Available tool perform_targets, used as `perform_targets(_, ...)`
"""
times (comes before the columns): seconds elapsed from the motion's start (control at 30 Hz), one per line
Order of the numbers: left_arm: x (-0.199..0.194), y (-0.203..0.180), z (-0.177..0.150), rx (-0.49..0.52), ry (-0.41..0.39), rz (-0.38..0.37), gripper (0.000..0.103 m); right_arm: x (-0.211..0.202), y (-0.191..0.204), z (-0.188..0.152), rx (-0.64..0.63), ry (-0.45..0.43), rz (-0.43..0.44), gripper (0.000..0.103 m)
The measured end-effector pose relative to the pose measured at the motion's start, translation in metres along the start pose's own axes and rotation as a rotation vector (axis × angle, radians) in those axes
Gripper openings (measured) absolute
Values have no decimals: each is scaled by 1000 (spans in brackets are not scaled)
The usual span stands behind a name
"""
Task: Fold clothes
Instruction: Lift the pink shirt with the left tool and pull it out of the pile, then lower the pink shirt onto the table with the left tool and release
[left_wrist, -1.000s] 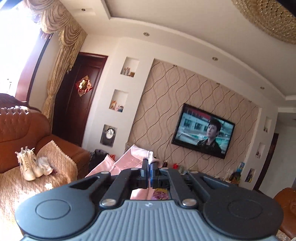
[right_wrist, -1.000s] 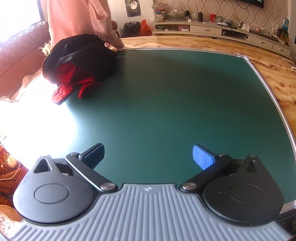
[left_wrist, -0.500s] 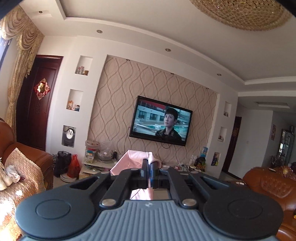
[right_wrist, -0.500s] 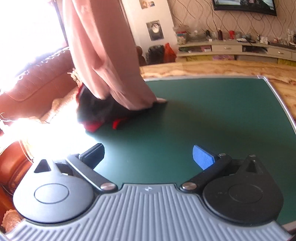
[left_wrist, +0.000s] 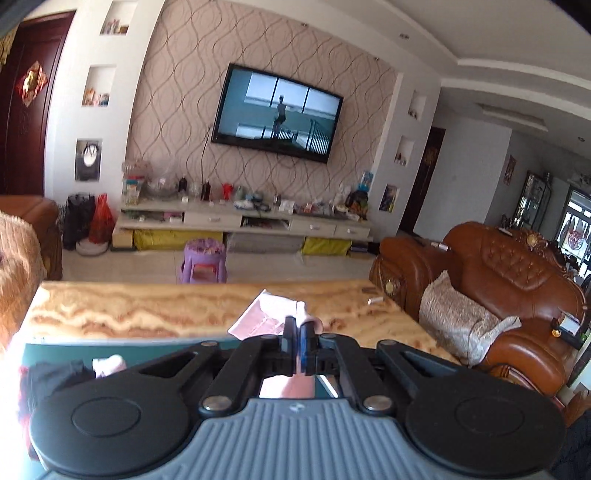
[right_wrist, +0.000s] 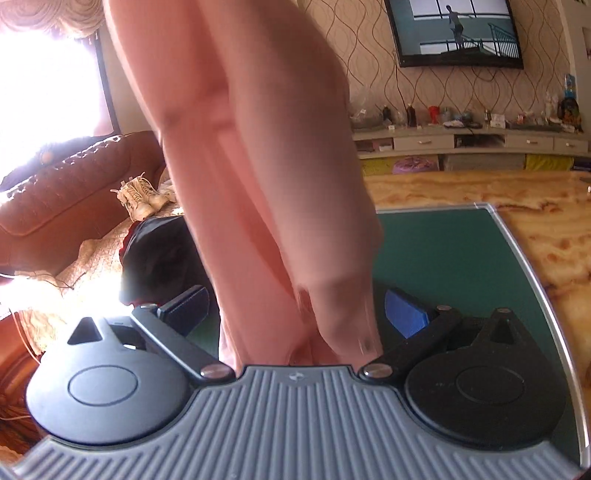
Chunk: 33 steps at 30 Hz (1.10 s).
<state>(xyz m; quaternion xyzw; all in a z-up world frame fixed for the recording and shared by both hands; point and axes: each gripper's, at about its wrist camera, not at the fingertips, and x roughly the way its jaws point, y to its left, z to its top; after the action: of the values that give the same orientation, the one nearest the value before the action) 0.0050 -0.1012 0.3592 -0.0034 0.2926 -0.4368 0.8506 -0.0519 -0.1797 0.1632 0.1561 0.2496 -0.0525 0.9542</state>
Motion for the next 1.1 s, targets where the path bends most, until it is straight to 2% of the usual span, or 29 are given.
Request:
perform_targets(0.1, 24, 22, -46, -54, 104, -19, 1, 9, -7, -7, -3, 44, 20, 103)
perform_targets(0.2, 48, 51, -86, -100, 153, 14, 1, 19, -10, -22, 4, 104, -27, 103)
perform_targets(0.3, 72, 80, -121, -141, 178, 105, 1, 22, -18, -37, 59, 164, -71, 103)
perform_targets(0.4, 102, 102, -153, -102, 204, 264, 2, 22, -23, -46, 87, 233, -140, 103)
perform_targets(0.47, 122, 111, -176, -107, 237, 339, 3, 23, -27, -47, 77, 241, -165, 103)
perform_targets(0.67, 169, 148, -229, -274, 356, 395, 11, 51, -35, -45, 104, 284, -214, 103)
perform_targets(0.8, 163, 162, -252, -399, 396, 375, 37, 61, -30, -50, 120, 311, -231, 103)
perform_targets(0.87, 156, 159, -250, -405, 394, 377, 51, 64, -28, -54, 130, 319, -230, 103)
perform_targets(0.93, 150, 152, -243, -367, 380, 414, 75, 71, -25, -57, 121, 336, -239, 103)
perform_targets(1.03, 145, 147, -230, -339, 337, 453, 88, 81, -20, -61, 107, 349, -258, 103)
perform_targets(1.1, 142, 147, -224, -371, 351, 453, 87, 85, -18, -62, 110, 356, -262, 103)
